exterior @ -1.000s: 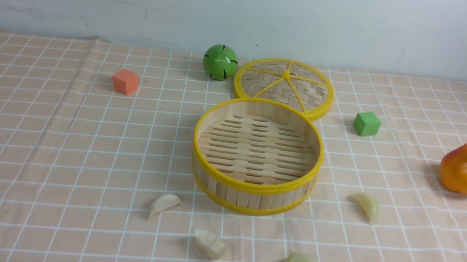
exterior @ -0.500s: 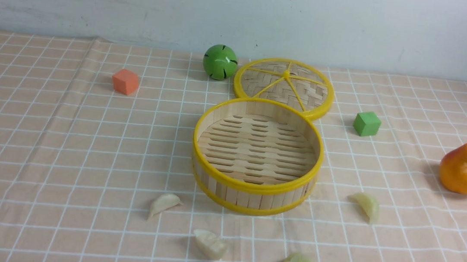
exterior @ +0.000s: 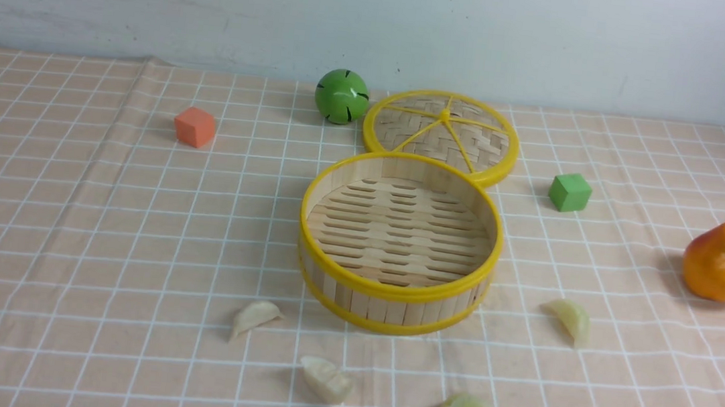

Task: Put the dumplings into the steamer on the table with the brown tablecloth.
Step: 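Reach for and grasp a dumpling on the table with the left gripper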

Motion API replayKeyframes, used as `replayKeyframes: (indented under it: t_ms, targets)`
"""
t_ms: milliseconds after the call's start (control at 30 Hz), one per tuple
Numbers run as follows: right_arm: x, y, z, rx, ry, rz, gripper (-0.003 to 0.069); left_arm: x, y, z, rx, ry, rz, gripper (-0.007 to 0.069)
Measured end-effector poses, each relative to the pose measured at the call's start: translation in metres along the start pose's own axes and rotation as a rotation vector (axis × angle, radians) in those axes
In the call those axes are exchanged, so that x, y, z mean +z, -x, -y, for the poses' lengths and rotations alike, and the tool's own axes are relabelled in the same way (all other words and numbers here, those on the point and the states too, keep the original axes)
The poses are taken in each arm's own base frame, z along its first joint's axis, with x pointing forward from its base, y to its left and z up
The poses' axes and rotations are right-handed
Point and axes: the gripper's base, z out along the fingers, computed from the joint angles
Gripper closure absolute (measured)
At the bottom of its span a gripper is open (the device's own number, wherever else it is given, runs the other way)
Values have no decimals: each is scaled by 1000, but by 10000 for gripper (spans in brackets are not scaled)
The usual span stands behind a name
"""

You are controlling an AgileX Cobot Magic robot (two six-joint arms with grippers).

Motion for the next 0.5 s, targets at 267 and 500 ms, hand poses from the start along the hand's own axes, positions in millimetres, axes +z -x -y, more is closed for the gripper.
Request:
replayKeyframes:
  t_ms: [267, 500]
  targets:
    - [0, 0, 0, 0, 0, 0, 419, 0, 0, 0, 0, 0, 0, 386]
    - [0, 0, -1, 21, 8, -1, 419, 0, 0, 0, 1, 0, 1, 386]
